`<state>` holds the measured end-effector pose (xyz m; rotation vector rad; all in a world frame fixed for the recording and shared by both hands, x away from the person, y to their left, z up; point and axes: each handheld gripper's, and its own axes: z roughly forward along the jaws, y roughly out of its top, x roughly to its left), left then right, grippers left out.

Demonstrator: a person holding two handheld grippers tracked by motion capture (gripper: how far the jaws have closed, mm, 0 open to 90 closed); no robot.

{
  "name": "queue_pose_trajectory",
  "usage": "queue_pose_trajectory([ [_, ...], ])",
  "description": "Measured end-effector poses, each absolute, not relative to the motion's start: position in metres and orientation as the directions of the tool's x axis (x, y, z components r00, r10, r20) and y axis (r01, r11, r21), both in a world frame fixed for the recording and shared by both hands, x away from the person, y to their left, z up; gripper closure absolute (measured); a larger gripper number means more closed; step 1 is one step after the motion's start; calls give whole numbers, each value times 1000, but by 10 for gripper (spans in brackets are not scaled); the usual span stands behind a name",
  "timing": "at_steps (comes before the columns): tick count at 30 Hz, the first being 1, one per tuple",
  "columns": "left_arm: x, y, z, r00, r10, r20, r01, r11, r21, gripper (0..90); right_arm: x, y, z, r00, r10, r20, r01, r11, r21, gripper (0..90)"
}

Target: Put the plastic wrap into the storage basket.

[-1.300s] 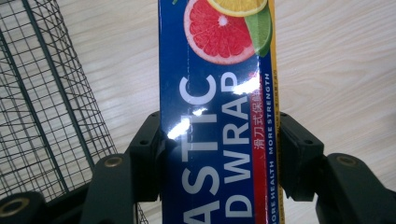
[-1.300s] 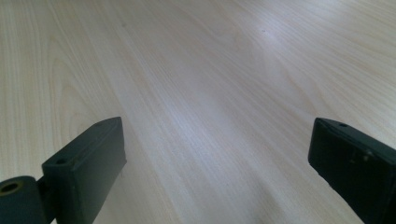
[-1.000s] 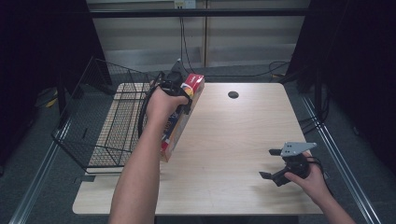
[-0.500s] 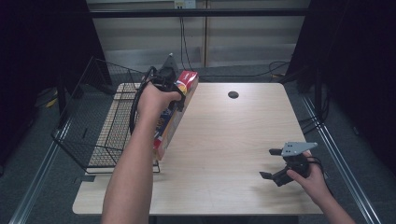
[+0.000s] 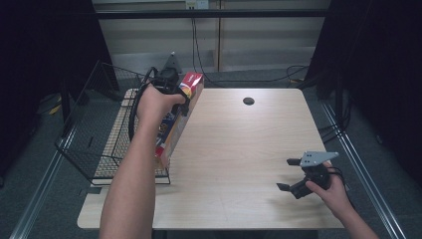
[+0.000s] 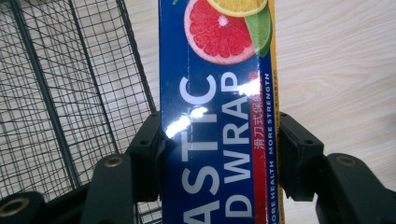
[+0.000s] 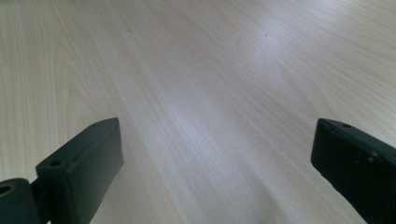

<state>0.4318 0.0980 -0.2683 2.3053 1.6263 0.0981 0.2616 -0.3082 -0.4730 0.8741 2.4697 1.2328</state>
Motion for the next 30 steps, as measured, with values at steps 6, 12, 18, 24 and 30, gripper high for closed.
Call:
queue_pose_trajectory([
  [6,431,103,-263,339,932,-131,910,-289,297,438,262,-308,-473,-792,608,48,403,464,789,21],
  [12,431,109,-259,336,933,-129,911,-287,297,438,262,-308,-473,-791,611,45,403,463,790,21],
  [18,430,116,-255,329,935,-130,912,-279,301,438,262,-308,-473,-794,606,49,401,462,791,21],
  [24,430,124,-252,311,941,-135,917,-260,303,438,262,-308,-473,-795,605,48,400,462,792,21],
  [30,429,133,-249,301,945,-131,919,-250,303,438,262,-308,-473,-790,611,44,401,462,791,21],
])
